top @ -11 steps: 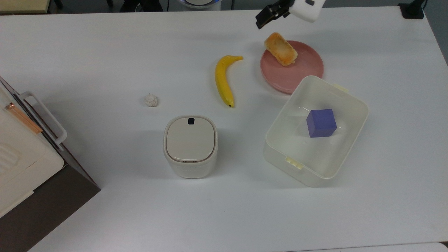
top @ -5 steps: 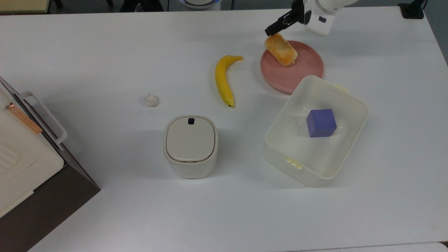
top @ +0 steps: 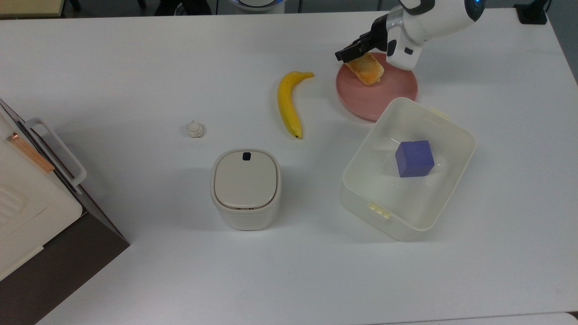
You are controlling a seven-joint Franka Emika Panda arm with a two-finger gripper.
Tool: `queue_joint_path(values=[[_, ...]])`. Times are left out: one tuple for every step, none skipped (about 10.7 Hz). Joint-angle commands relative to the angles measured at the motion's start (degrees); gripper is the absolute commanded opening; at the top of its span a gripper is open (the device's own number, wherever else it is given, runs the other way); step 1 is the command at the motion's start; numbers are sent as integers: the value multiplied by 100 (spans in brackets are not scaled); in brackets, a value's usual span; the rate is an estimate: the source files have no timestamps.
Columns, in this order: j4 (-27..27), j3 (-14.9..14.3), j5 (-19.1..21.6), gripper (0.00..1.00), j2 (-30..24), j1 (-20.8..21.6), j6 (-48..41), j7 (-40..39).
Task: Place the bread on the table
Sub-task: 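Lower the gripper and close it on the bread slice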
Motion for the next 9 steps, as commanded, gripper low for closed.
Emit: queue_joint_path(values=[[52,-21,-89,46,8,10,-16,83],[52,-21,-80,22,-1,19,-16,83],[52,-12,-63,6,-1,19,-24,91],[78,-12,-54,4,-10,10,-33,100],[235,-12,-28,4,-44,-51,-77,100],[376,-12,-10,4,-114,-260,-77,91],[456,-12,-1,4,-298,-488,-86,57],[465,-20,-1,4,-430,-647,-86,47],[465,-21,-1,4,-562,-858,-95,47]])
